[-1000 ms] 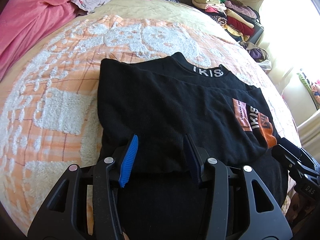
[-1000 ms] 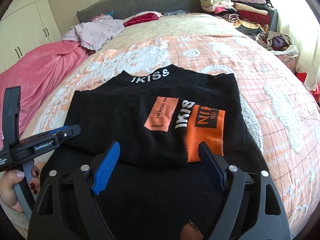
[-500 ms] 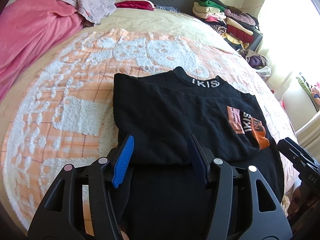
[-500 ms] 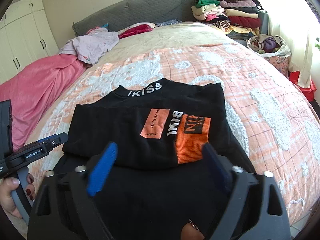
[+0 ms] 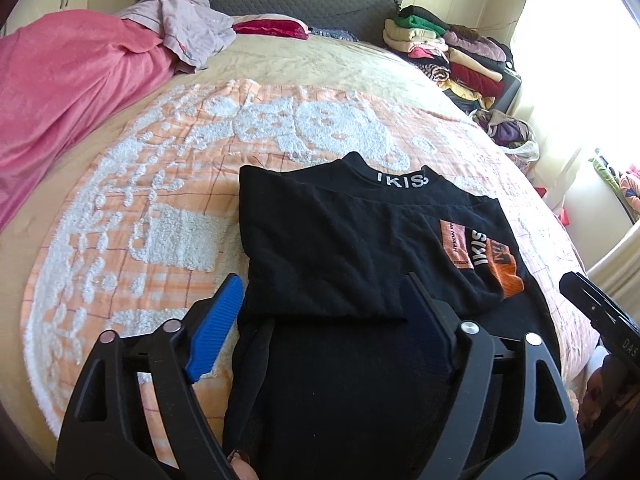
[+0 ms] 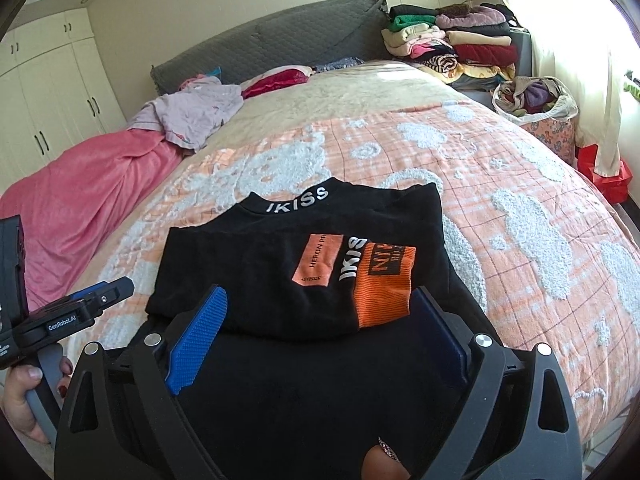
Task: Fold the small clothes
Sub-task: 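Move both open grippers back toward the hem of the black sweatshirt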
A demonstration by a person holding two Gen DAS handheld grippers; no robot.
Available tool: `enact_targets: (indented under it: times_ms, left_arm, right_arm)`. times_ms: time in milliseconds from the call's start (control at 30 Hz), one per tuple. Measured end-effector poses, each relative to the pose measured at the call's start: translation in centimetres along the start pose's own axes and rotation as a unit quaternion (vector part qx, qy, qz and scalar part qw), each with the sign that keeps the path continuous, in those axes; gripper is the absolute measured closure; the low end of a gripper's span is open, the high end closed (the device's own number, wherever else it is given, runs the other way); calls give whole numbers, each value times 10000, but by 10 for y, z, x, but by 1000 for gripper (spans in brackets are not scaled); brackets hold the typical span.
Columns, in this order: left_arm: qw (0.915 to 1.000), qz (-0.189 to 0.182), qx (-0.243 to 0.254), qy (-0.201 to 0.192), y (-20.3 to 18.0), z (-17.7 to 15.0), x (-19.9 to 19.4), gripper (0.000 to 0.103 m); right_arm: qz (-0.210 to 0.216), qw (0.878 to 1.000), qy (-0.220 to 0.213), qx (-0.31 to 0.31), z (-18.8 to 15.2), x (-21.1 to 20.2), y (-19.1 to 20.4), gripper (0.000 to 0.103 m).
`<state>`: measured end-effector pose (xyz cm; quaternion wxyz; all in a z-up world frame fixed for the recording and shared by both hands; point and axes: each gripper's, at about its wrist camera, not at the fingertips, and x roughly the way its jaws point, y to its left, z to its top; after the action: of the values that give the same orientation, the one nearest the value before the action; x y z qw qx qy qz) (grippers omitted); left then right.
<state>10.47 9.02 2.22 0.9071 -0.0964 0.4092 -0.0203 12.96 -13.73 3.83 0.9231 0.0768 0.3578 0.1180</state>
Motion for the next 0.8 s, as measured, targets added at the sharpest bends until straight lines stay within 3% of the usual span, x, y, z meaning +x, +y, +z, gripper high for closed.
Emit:
enact_targets:
  times_ms: [333,800]
  left_arm:
    - [9998,95,72,-162,-6,-9,-22,13]
    - [9992,212,195,-291,-18,-29,-46,10]
  right_arm:
    - [-20,9996,-279,71,-4,-28,-3,6]
    - [73,9992,-394,61,-22,-55,-6,5]
